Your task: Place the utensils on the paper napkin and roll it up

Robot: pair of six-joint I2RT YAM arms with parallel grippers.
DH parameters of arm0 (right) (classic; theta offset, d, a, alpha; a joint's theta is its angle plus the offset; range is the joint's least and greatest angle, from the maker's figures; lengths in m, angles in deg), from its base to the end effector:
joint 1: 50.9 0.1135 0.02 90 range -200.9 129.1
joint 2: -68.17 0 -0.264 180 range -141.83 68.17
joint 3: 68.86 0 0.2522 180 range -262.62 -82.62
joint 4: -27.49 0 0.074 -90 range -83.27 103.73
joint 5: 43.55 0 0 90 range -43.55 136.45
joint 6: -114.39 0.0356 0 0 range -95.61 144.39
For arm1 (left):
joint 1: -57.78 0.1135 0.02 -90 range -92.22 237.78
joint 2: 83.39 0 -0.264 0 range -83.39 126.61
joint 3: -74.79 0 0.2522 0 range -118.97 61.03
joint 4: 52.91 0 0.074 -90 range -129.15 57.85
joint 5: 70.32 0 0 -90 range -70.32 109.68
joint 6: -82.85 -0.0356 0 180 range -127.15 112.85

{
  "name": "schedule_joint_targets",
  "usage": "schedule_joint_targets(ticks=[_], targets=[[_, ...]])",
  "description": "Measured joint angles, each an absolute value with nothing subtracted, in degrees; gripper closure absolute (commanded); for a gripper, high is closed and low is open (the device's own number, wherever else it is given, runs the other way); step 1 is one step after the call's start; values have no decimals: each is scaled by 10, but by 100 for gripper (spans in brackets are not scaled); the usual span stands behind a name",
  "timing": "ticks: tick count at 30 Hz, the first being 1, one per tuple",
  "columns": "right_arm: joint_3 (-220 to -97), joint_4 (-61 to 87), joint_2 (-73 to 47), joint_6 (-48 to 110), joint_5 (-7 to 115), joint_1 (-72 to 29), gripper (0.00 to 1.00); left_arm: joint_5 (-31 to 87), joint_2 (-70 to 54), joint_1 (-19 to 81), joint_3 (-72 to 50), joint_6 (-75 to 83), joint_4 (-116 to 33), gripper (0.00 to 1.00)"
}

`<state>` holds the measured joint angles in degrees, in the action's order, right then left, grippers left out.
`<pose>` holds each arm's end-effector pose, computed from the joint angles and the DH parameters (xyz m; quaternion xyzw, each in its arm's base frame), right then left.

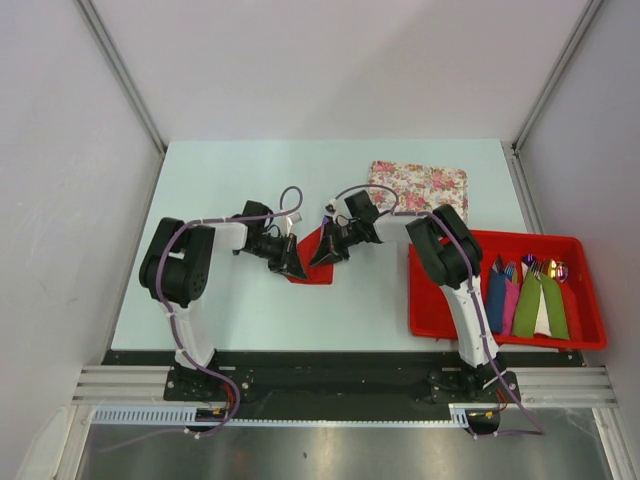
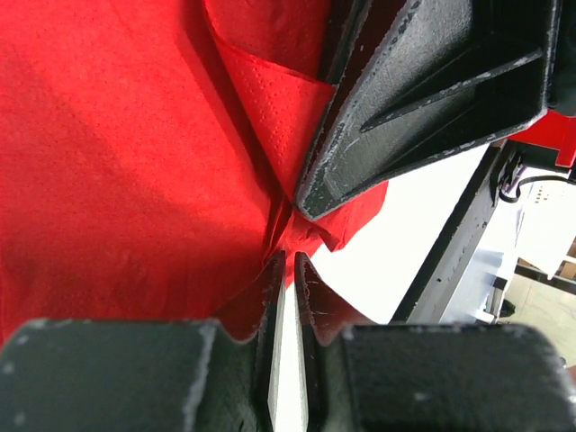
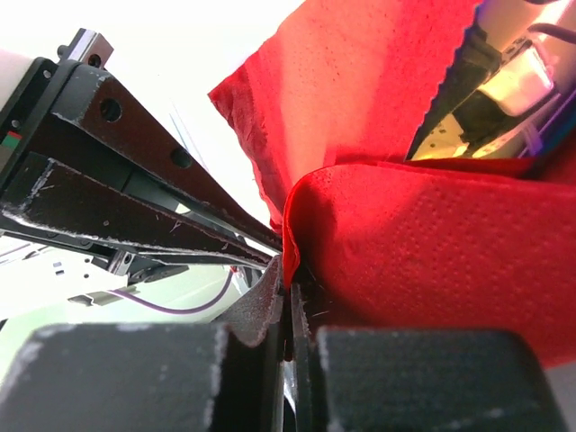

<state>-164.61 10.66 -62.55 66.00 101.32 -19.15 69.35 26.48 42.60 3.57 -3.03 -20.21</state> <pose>0.3736 0.2654 0.0948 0.0781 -0.8485 -0.5226 0.0272 0.3188 -0.1146 0.1123 0.1540 0.8848 -0.4332 0.0755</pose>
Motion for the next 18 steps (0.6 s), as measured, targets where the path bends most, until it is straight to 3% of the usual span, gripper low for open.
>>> schedule_joint_targets(ticks=[1,2,3,7,12,18], targets=[[-1646,108,-626,660,1013,-191,85,694,265,426,36,-31,-202,83],[-1646,110,-627,662,1013,-191,72,694,265,426,36,-31,-202,81],[-1646,112,-628,663,1013,-191,66,697,265,427,36,-31,-203,79],[-1648,123,-632,671,1016,-191,47,716,254,437,52,-27,-219,64],[-1653,144,-632,679,1028,-191,44,729,206,483,95,5,-262,48],[-1653,149,-632,686,1026,-191,49,722,180,513,104,73,-340,48]])
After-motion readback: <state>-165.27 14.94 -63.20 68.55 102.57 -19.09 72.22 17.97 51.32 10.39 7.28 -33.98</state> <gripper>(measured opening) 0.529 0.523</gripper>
